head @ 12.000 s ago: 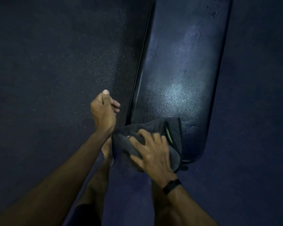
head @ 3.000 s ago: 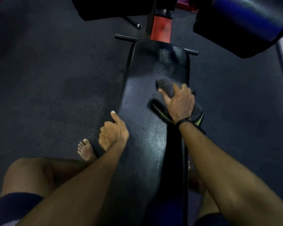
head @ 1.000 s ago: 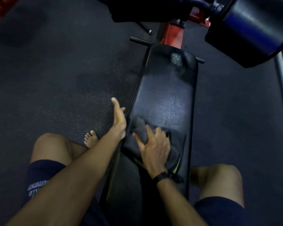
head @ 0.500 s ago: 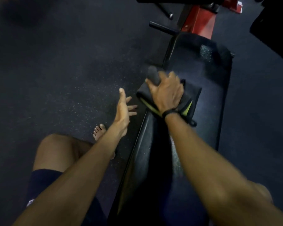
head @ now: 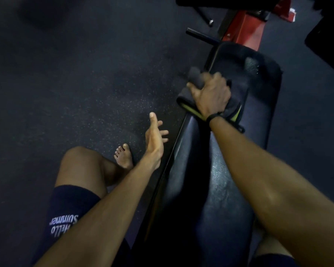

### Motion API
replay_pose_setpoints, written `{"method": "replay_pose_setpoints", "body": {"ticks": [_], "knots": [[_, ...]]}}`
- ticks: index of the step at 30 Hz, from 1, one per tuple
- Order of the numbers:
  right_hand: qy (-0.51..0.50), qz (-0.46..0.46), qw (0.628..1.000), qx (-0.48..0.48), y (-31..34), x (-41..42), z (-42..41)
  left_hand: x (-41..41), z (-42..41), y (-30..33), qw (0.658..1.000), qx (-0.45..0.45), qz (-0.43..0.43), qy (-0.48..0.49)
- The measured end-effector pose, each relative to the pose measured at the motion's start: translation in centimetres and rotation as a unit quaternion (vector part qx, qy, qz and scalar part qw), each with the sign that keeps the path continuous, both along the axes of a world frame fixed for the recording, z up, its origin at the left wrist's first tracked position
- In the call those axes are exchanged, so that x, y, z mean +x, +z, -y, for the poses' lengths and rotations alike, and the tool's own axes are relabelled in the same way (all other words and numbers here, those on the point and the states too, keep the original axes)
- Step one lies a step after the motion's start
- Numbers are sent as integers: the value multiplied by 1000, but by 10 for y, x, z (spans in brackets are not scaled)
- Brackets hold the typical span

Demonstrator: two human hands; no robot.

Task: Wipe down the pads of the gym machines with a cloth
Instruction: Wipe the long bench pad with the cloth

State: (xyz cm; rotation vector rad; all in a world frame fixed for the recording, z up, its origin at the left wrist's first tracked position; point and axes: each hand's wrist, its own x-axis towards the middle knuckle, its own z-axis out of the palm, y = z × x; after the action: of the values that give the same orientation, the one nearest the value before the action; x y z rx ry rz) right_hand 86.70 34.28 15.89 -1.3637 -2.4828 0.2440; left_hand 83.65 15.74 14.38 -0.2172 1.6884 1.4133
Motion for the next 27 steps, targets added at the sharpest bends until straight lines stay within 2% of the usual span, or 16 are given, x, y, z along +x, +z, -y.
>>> {"method": "replay_pose_setpoints", "body": {"ticks": [4, 9, 13, 17, 22, 24, 27], "knots": [[13, 40, 999, 31, -7, 38, 75, 10, -1, 16, 998, -22, -10, 65], [30, 30, 999, -11, -2, 77, 151, 13, 4, 34, 987, -54, -57, 138], [64, 1, 998, -6, -1, 113, 181, 10, 1, 48, 983, -86, -82, 143], [73, -13, 997, 24, -4, 124, 161, 16, -23, 50, 982, -97, -109, 122], [44, -44, 998, 32, -11, 98, 87, 33, -60, 34, 975, -161, -150, -19], [61, -49, 996, 43, -15, 87, 53, 35, -71, 27, 967, -199, -140, -70], [86, -58, 993, 62, -19, 71, 21, 22, -88, 20, 982, -161, -75, -72]]}}
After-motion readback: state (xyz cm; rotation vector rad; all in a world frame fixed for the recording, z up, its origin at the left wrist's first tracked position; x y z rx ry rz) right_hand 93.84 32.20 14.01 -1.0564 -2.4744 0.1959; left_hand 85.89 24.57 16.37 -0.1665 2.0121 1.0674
